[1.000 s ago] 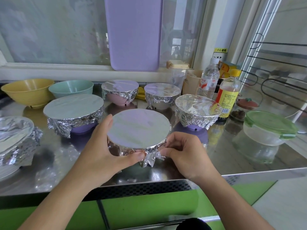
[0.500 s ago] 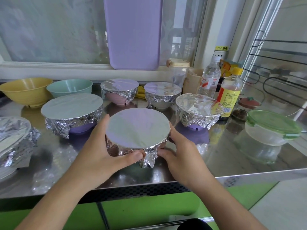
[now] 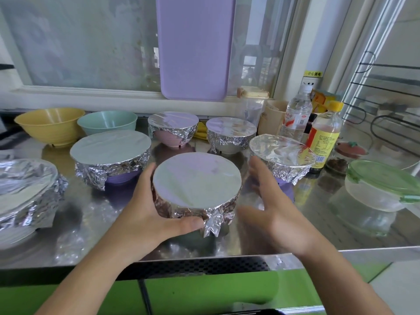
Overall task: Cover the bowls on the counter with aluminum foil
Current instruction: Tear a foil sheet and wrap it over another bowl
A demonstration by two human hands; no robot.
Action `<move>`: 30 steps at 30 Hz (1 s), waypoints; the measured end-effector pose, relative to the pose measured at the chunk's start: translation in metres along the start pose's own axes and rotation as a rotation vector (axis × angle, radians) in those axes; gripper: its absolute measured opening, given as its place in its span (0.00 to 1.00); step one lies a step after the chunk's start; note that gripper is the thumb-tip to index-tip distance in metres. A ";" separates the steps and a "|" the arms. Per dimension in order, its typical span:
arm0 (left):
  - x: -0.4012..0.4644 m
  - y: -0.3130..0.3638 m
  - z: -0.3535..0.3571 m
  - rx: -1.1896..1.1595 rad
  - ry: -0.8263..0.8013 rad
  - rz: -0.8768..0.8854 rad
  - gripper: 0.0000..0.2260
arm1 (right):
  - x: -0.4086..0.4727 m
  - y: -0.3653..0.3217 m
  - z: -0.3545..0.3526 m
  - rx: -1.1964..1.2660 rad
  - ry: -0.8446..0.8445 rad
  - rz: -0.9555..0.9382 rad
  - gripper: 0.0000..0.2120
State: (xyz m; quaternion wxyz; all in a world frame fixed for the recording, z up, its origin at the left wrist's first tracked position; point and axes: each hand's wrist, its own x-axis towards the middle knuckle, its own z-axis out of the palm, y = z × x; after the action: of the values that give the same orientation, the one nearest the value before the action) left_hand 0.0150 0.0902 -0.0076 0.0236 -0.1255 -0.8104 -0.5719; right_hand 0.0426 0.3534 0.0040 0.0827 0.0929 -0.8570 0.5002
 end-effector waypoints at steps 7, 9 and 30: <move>0.005 0.009 0.007 -0.020 0.018 0.024 0.74 | 0.029 -0.008 0.013 0.157 -0.157 -0.034 0.70; 0.005 0.009 0.009 -0.039 0.023 0.012 0.74 | 0.026 -0.007 0.017 0.174 -0.140 -0.066 0.63; 0.010 -0.004 -0.008 0.017 -0.040 0.088 0.73 | 0.023 0.001 0.009 0.239 -0.176 -0.057 0.71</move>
State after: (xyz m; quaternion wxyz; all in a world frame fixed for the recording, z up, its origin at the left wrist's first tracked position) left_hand 0.0034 0.0831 -0.0065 0.0336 -0.1720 -0.8091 -0.5609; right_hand 0.0198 0.3441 0.0045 0.0099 0.1700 -0.7921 0.5861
